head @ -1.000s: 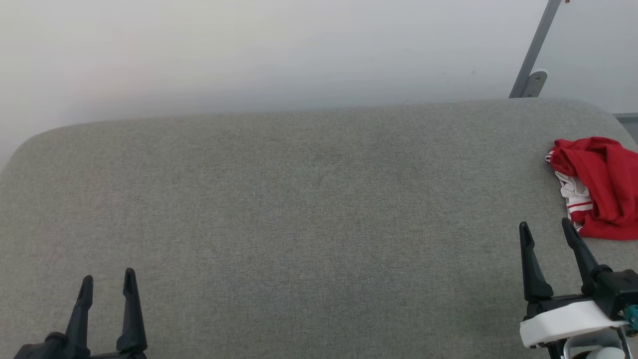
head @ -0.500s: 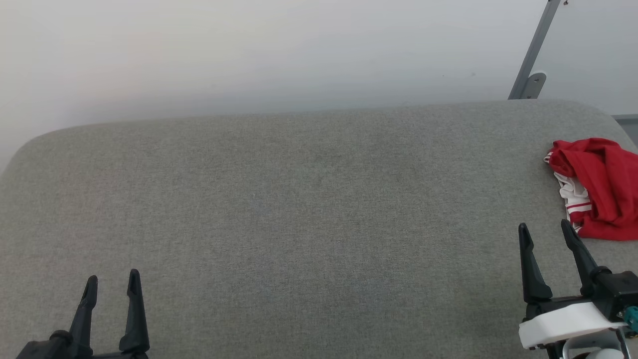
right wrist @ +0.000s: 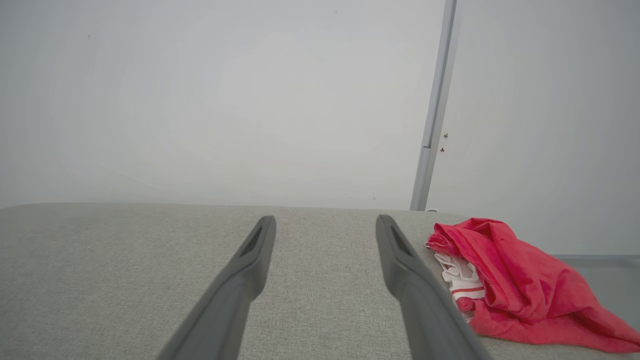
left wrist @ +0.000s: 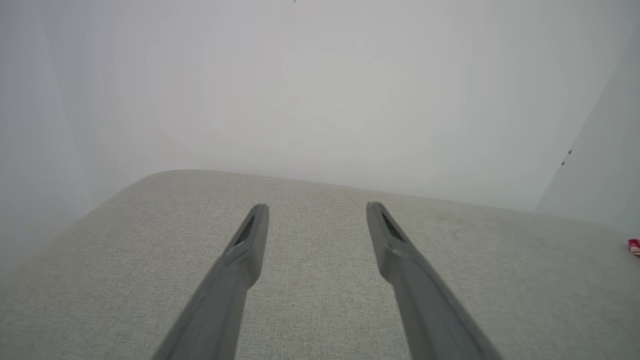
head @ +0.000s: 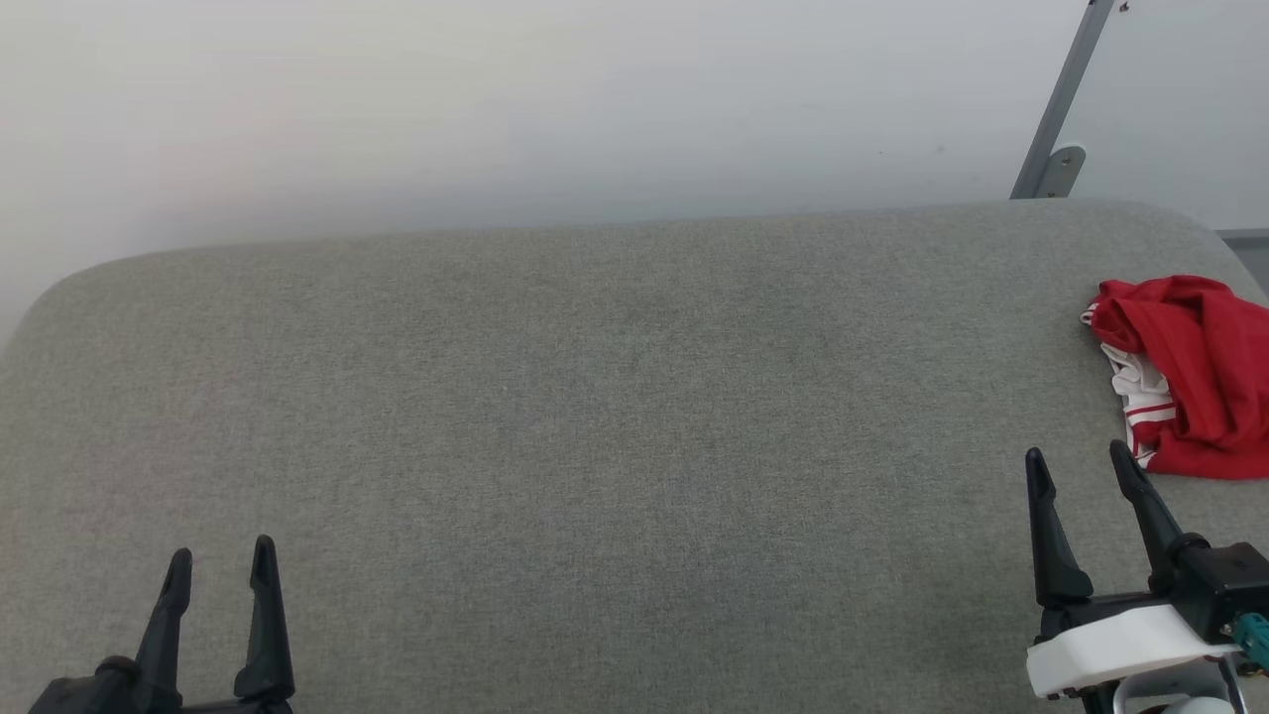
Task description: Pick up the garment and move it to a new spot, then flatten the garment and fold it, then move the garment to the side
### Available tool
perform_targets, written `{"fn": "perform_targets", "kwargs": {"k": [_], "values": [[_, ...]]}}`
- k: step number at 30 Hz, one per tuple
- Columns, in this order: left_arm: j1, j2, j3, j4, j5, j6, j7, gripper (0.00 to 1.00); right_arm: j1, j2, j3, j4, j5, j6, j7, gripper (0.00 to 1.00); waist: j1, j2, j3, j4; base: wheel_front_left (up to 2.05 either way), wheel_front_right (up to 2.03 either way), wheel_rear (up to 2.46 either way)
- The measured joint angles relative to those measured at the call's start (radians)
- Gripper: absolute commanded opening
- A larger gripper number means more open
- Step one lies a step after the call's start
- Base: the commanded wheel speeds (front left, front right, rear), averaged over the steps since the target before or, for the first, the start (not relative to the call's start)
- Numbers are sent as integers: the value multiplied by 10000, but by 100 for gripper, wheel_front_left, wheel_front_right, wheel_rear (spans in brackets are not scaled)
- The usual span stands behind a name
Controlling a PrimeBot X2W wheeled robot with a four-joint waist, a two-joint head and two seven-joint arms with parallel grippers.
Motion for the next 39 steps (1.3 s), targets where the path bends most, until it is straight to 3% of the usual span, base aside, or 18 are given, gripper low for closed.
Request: {"fn": "perform_targets", "kwargs": {"k": [6, 7, 11, 39], "values": [[-74, -111, 182, -42, 73, 0, 2, 100, 30, 17, -4, 25, 0, 0, 0, 100, 0, 0, 12, 8, 0, 0, 0], [-52, -123, 171, 35, 73, 2, 19, 0, 55, 36, 2, 98, 6, 0, 6, 0, 0, 0, 11, 7, 0, 0, 0], [82, -336, 102, 422, 12, 2, 71, 0, 287, 142, -4, 466, 75, 0, 63, 0, 0, 0, 11, 10, 0, 0, 0], [-663, -491, 44, 1030, -4261, 2, 1277, 0, -31, 291, -84, 692, 4907, 0, 1252, 0, 0, 0, 28, 100, 0, 0, 0]]}}
